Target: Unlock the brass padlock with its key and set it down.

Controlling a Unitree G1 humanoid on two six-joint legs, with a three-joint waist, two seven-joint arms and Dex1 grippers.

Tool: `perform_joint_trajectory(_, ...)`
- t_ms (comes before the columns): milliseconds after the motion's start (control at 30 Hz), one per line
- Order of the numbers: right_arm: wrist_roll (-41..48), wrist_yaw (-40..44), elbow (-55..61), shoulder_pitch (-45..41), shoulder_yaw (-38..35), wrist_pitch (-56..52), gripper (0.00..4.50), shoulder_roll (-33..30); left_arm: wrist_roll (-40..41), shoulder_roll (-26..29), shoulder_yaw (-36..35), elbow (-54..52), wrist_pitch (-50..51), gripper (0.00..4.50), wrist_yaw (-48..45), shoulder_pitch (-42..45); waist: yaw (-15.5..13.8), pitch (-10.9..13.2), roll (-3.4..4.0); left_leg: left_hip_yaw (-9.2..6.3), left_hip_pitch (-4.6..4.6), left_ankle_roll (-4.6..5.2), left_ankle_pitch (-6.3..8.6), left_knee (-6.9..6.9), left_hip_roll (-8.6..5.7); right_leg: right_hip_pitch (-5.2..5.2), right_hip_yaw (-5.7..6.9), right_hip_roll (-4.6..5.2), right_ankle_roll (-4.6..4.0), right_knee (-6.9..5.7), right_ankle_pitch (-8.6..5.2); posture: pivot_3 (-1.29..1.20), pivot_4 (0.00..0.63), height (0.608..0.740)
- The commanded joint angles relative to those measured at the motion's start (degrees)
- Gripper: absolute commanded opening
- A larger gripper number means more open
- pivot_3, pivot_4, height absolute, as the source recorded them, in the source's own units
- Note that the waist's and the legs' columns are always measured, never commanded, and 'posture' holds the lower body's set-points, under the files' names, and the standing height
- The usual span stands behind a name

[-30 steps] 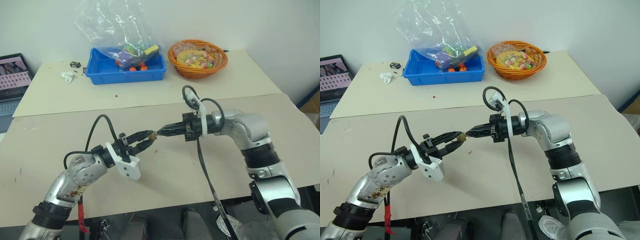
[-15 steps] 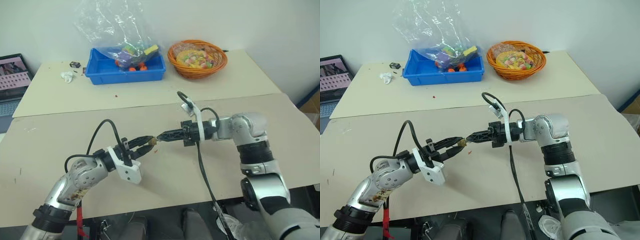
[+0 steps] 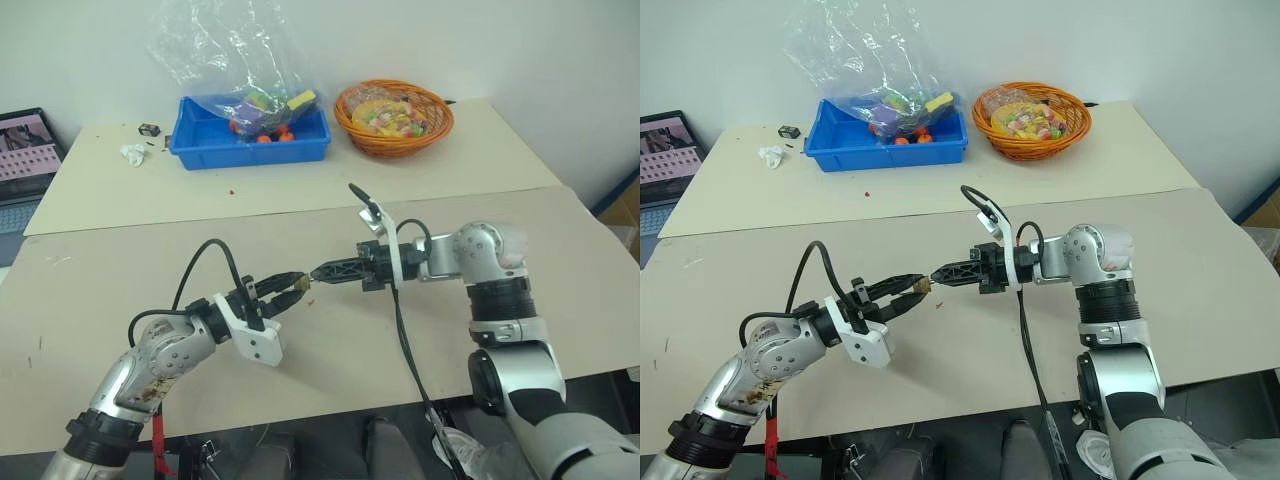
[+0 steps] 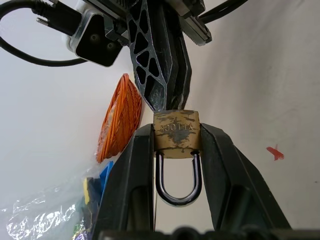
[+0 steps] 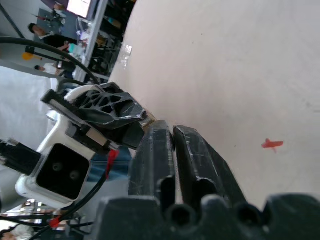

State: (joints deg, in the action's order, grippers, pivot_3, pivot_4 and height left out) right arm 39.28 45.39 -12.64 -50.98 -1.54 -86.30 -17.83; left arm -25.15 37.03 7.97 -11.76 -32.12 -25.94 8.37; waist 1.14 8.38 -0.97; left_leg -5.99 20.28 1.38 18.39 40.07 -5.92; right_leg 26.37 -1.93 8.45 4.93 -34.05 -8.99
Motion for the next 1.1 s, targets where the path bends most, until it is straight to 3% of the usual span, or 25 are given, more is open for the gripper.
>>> perform_joint_trajectory(33, -0.32, -1.97, 3.33, 0.33, -0.28, 2.07, 1.88, -0.47, 1.68, -0.53, -1.97, -3.04, -0.81, 0.81, 1.88, 1.27, 0.0, 0.0, 0.0, 0.0, 0.0, 0.0, 0.0, 0.0, 0.0, 0.0, 0.0, 0.0, 0.0, 0.0, 0.0, 0.0, 0.15, 0.74)
perform_joint_trajectory(167, 0.64, -2.19, 2.05, -0.09, -2.29, 2.45, 3.21, -0.85, 1.59, -0.67, -1.96, -3.14, -0.7, 0.81, 1.84, 1.23, 0.05, 0.0, 0.0, 0.0, 0.0, 0.0, 0.0, 0.0, 0.01, 0.0, 0.0, 0.0, 0.0, 0.0, 0.0, 0.0, 0.15, 0.74)
perform_joint_trajectory(333, 1.29, 1.09, 3.04, 1.17, -2.7, 6.3, 3.21, -4.87, 1.76, -0.58, -2.14, -3.49, -0.55, 0.81, 1.82, 0.9, -0.09, 0.0, 0.0, 0.0, 0.01, 0.0, 0.0, 0.0, 0.0, 0.0, 0.0, 0.0, 0.0, 0.01, 0.0, 0.0, 0.15, 0.74)
perform_joint_trajectory(533, 4.88, 4.24, 13.1, 5.87, 1.23, 5.86, 3.21, -6.5, 1.9, -0.59, -2.24, -3.71, -0.13, 0.81, 1.5, 0.82, 0.28, 0.0, 0.0, 0.03, 0.0, 0.01, 0.0, -0.01, 0.02, 0.0, 0.01, 0.0, 0.0, 0.02, 0.0, 0.0, 0.15, 0.74)
perform_joint_trajectory(1100, 2.74, 1.43, 12.38, 5.14, 4.95, 11.89, 3.21, -2.09, 2.17, -0.6, -2.27, -4.21, 0.31, 0.81, 1.16, 0.59, 0.03, 0.0, 0.0, 0.05, -0.02, -0.01, -0.01, 0.07, 0.02, -0.02, 0.01, 0.0, -0.04, -0.01, 0.03, 0.0, 0.15, 0.74)
